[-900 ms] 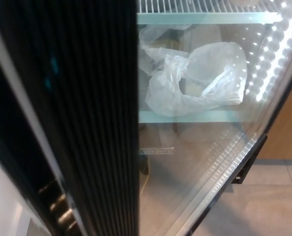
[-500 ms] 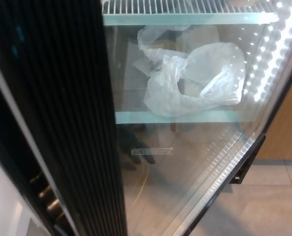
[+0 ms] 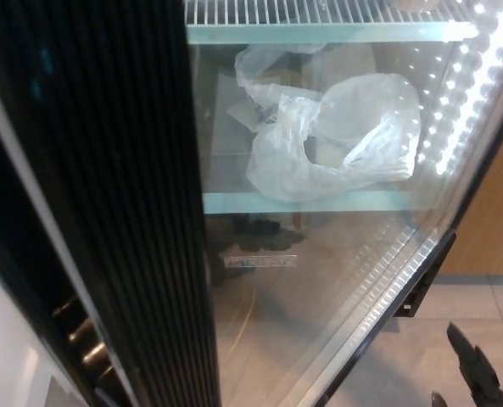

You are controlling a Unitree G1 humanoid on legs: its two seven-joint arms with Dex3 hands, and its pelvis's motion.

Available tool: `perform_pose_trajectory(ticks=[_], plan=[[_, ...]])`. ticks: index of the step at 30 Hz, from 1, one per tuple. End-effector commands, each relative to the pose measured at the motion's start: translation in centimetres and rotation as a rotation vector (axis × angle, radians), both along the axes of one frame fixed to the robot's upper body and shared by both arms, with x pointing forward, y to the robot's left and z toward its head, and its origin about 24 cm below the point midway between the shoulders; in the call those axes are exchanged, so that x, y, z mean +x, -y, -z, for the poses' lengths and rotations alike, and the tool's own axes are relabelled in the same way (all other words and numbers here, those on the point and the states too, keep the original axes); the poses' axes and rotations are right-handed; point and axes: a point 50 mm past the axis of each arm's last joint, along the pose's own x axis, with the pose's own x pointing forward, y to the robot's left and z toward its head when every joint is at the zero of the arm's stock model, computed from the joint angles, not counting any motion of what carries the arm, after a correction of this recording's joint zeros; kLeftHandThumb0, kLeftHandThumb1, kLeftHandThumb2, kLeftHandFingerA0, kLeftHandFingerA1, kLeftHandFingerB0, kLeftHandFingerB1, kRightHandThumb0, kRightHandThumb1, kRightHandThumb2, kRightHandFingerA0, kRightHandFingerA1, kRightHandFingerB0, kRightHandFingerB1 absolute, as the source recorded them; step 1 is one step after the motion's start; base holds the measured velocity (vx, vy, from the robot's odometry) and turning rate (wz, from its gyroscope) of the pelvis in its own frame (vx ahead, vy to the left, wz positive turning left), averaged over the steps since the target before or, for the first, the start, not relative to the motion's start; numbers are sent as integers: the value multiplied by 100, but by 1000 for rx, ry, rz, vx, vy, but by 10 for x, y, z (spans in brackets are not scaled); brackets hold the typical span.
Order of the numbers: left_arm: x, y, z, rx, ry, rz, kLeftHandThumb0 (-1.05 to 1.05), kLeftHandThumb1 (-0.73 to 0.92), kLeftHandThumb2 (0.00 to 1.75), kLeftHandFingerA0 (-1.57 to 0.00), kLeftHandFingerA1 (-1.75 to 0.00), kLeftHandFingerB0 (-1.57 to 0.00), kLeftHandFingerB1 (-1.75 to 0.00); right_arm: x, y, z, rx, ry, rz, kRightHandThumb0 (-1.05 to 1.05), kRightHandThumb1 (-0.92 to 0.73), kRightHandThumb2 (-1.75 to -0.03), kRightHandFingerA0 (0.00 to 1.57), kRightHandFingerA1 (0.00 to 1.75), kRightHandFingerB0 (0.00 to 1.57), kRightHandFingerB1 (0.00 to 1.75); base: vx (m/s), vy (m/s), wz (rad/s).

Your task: The robot stands in front of a refrigerator with an opened door and closes the door by swing its right hand at the door

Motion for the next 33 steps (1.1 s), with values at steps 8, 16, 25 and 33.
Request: perform_pose_trajectory(ticks=[8,16,25,33], plan=[[-9,-8,-2,-8,4,-15,-56,92,67,-27,-35,-21,-32,-33,-50,-199,-153,1193,-367,-104,-76,-110,0,13,0,11,0,0,0],[-8,-7,-1,-20,-8,-24,-57,92,68,-24,-34,-18,-31,-29,-61,-211,-318,1185,-337,-92,-92,-83,0,0,0,0,0,0,0],[-8,-6,-1,-11,0,-23,-56,92,68,-26,-34,-20,-32,-20,-80,-207,-418,1201,-311,-104,-92,-119,0,10,0,3,0,0,0],[-8,-6,-1,-21,-1,-26,-57,92,67,-25,-34,-19,-31,5,-105,-196,-478,1140,-351,-101,-92,-121,0,9,0,5,0,0,0]])
